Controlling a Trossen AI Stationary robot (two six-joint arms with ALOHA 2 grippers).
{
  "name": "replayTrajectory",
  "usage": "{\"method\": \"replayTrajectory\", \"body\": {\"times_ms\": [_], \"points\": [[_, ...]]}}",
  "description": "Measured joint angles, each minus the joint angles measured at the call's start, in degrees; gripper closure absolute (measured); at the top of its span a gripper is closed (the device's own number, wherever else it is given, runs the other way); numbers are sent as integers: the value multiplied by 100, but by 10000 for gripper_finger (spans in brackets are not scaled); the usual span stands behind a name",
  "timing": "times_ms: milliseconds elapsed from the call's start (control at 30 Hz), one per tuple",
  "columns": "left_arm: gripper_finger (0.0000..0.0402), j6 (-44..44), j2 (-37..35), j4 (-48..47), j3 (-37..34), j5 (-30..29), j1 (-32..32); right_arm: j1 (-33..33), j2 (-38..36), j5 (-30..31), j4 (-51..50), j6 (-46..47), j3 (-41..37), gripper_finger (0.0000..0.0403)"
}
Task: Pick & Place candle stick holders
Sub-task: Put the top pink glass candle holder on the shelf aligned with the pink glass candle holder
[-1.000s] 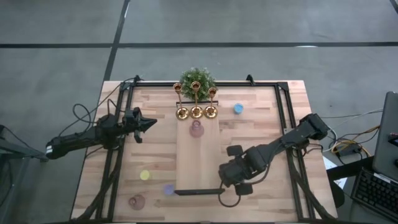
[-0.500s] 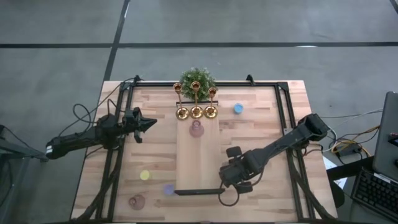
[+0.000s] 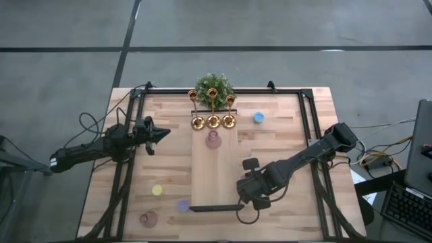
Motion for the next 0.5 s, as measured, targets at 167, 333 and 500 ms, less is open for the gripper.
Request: {"method": "replayTrajectory", "body": {"times_ms": [167,333,500], "points": [[392,-1,0,0,0,-1,0,5,55,135,32,-108,-146,310],[392,-1,0,0,0,-1,1,3,52,567,94,-131,-248,303],[392,-1,-2,0,0,0,2,-2,52,556,359,-158,-488,296]]}}
